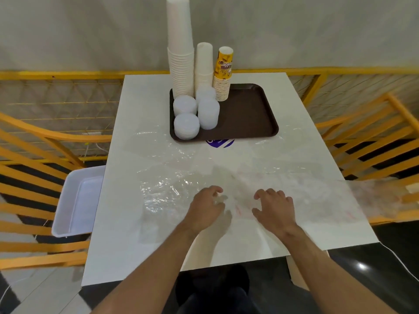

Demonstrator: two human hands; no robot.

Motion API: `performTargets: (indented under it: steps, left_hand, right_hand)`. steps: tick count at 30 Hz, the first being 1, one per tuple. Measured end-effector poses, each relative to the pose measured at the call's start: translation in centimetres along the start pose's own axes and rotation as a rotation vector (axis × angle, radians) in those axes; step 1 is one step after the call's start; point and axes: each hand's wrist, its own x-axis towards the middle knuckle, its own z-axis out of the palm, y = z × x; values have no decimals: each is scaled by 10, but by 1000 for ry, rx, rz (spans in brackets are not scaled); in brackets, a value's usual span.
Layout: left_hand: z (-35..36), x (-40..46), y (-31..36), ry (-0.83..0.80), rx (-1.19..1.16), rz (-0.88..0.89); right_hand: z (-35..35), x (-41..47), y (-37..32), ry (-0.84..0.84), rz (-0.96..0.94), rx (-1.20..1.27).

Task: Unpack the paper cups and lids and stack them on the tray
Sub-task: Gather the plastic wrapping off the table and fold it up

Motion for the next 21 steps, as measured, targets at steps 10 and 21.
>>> performTargets:
  steps: [10, 21]
  left_hand:
    - [27, 34, 57, -26, -167, 22]
    - [-54, 25, 114, -89, -401, 204]
  right_hand:
    - [-44, 6, 42, 71, -198, 290]
    - [-155, 34, 65, -274, -322, 811]
